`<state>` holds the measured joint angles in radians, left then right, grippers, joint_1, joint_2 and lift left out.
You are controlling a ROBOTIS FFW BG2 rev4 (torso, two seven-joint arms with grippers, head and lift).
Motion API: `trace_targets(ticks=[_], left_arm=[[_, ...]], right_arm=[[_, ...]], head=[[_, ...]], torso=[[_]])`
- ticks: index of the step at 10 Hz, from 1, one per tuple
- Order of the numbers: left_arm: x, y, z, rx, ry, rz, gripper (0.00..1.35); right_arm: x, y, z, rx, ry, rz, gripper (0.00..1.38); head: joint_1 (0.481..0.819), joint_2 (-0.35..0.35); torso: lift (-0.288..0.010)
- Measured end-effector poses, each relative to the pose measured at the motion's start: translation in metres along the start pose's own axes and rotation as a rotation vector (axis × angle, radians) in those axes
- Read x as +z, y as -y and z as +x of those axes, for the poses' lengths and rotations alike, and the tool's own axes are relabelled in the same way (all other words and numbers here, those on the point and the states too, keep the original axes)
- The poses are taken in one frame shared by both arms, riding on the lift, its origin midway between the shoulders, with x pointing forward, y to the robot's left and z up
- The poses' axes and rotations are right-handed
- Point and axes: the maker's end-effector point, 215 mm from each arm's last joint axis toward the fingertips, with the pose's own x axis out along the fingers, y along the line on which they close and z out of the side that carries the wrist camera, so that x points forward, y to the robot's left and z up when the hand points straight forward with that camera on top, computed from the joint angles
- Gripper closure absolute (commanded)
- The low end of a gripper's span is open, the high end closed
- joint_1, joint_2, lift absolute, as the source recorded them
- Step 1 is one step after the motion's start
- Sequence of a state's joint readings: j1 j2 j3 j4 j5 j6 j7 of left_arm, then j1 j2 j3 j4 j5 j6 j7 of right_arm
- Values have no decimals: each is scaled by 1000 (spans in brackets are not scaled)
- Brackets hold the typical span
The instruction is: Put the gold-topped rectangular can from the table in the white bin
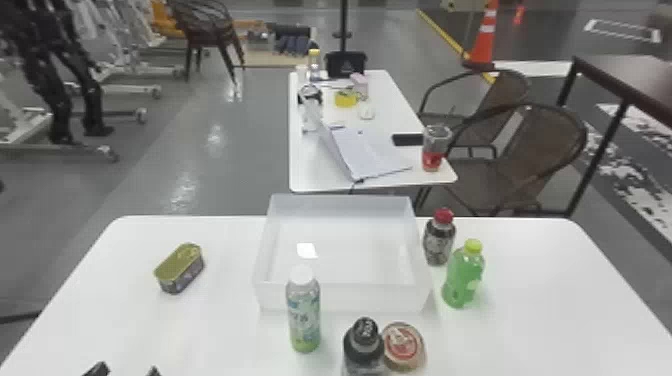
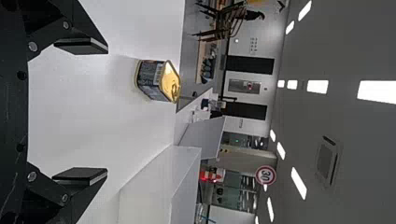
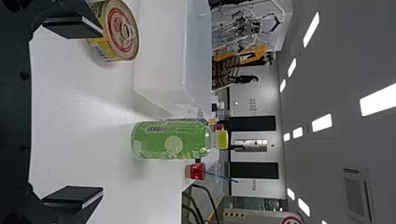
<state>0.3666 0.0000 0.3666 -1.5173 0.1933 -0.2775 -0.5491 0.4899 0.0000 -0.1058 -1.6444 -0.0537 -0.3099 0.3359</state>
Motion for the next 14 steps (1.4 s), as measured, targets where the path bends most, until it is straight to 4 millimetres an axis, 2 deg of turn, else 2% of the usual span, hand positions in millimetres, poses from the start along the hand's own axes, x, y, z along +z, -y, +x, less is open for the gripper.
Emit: trace_targets(ticks=[3, 7, 11, 14], left_arm=[[-1, 4, 8, -12, -13, 3, 349], [-5, 15, 44, -118, -78, 31, 349], [-6, -17, 73, -173, -158, 139, 349], [0, -20, 109, -251, -188, 167, 343]], right_arm=[[-1, 0, -1, -1, -2, 2, 108], [-2, 0, -1, -2, -4, 7, 108], [-2, 0, 0, -1, -3, 8, 108], [-2, 0, 2, 1, -2, 8, 108]], head=[[549, 0], [549, 0], [549, 0], [549, 0]], torso=[[-100], [-100], [-100], [-100]])
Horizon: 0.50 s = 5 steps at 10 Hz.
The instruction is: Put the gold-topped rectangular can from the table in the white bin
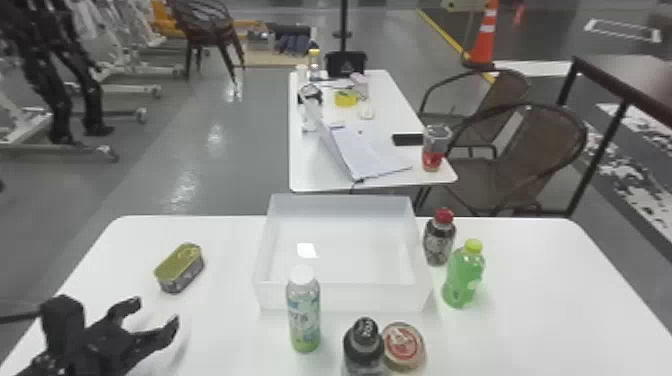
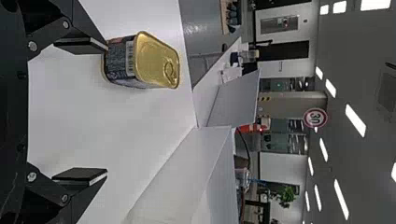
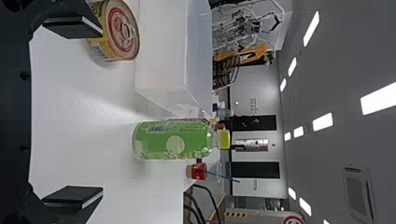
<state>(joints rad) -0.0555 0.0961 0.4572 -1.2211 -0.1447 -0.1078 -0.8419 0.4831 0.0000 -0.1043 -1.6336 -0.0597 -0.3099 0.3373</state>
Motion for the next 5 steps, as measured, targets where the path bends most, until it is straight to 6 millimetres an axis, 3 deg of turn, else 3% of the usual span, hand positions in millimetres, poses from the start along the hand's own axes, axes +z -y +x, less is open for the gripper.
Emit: trace_targets(ticks=[5], left_arm=[[8, -19, 37, -53, -64, 57, 343]], right_arm=[[1, -1, 3, 2, 2, 1, 108]], head=[[549, 0]], torso=[[-100]])
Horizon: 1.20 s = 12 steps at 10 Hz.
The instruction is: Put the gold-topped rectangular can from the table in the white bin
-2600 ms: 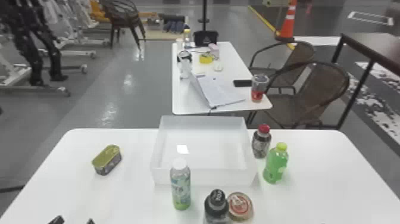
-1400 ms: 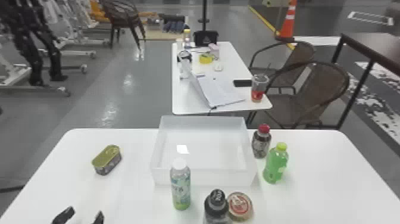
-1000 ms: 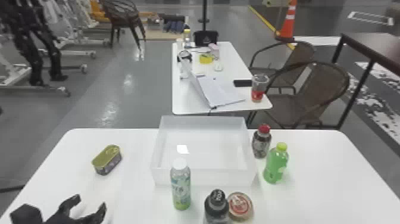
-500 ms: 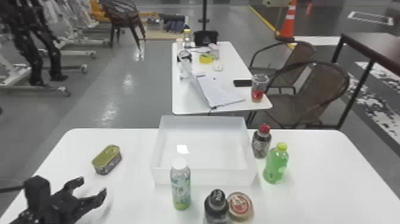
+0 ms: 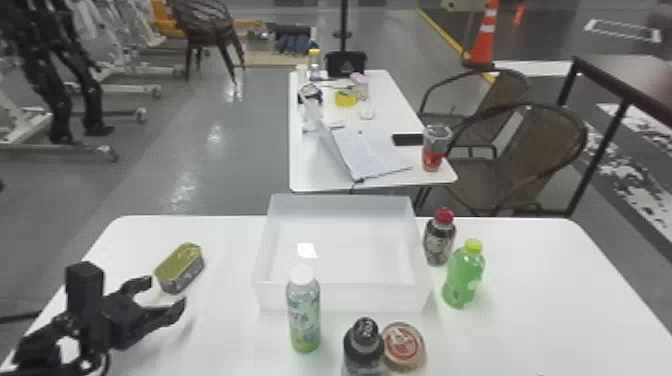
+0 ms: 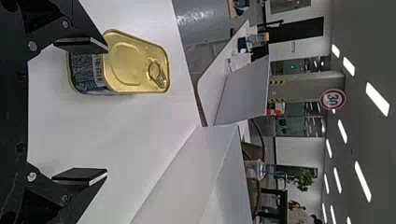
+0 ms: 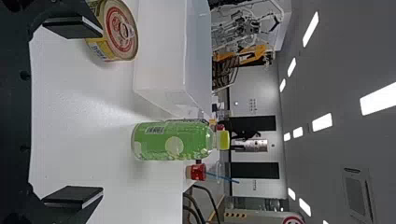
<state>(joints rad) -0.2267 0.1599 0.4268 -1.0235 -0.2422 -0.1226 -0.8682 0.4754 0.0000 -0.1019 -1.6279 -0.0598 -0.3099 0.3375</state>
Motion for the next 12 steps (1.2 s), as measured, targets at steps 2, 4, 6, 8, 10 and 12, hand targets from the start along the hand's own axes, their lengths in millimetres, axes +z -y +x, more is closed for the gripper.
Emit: trace_targets(ticks=[2, 4, 6, 8, 10, 12], left_arm=[[2, -13, 6, 1, -37, 38, 343], [3, -29, 9, 10, -65, 55, 344], [7, -39, 13, 7, -85, 66, 343], [11, -42, 18, -6, -99, 66, 344], [18, -36, 31, -30, -109, 73, 343], [18, -32, 42, -47, -133, 78, 343]], right_arm=[[1, 0, 1, 0, 2, 1, 108], [1, -1, 3, 4, 4, 3, 108], [1, -1, 4, 6, 5, 5, 108], [1, -2, 7, 10, 7, 6, 108], [1, -2, 8, 14, 7, 7, 108], [2, -3, 11, 22, 11, 7, 108]], head=[[549, 0], [549, 0], [549, 0], [549, 0], [549, 0], [549, 0]], torso=[[-100], [-100], [-100], [-100], [-100], [-100]])
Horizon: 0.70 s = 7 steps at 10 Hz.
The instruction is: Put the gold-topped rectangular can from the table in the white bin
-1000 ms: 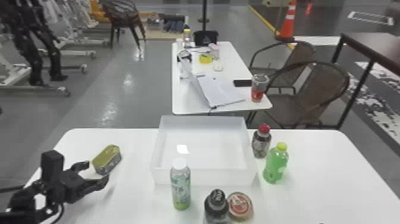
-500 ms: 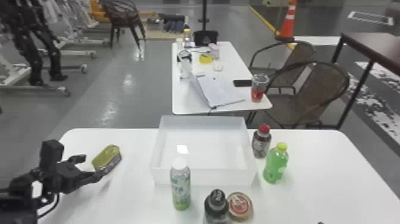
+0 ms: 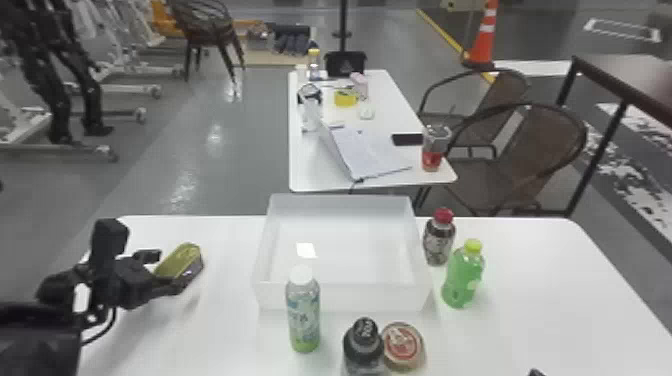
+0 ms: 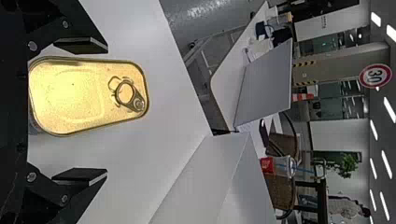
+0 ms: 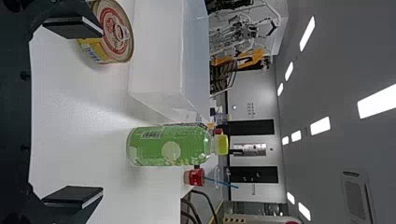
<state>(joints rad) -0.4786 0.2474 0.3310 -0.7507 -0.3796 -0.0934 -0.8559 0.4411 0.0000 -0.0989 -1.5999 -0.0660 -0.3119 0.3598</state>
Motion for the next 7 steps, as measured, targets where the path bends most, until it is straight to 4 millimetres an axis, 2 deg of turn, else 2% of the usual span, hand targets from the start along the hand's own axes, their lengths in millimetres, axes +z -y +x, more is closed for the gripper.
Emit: trace_targets(ticks=[5, 6, 7], left_arm=[[-17, -10, 3, 16, -61, -29, 349], [-22, -11, 3, 18, -74, -36, 369], [-24, -11, 3, 21, -81, -43, 444]], right_arm=[[-1, -1, 2, 6, 0, -1, 108], [0, -1, 3, 9, 1, -1, 108], [0, -1, 4, 11, 2, -1, 108]], head=[[549, 0], [549, 0], [549, 0]], torso=[[-100], [-100], [-100]])
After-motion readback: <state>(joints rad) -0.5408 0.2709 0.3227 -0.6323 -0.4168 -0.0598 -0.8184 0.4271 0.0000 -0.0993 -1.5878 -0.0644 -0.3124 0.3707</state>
